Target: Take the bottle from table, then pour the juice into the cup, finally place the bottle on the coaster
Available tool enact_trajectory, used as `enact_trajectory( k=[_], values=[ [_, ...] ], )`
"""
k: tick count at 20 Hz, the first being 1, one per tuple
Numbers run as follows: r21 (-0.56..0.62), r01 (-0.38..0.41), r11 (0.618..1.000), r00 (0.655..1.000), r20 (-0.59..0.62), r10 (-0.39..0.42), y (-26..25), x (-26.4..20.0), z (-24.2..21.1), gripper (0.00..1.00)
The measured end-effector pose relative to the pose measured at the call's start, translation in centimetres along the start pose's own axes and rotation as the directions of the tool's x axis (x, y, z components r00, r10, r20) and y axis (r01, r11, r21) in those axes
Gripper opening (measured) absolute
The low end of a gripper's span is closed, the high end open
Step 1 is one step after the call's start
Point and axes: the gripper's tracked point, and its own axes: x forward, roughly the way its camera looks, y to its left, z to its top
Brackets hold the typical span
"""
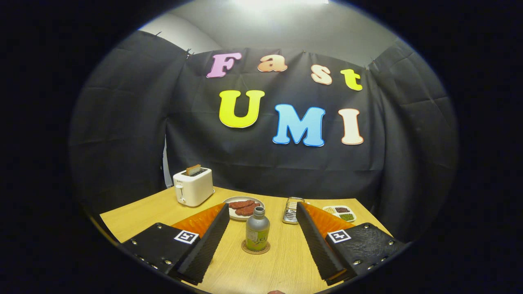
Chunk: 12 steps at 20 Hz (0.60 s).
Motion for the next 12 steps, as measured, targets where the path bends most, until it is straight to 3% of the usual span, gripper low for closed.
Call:
enact_trajectory(
  k=[12],
  values=[
    [0.029,0.07,0.997,0.993,0.098,-0.073,-1.6,-5.6,1.1,0.99]
  ],
)
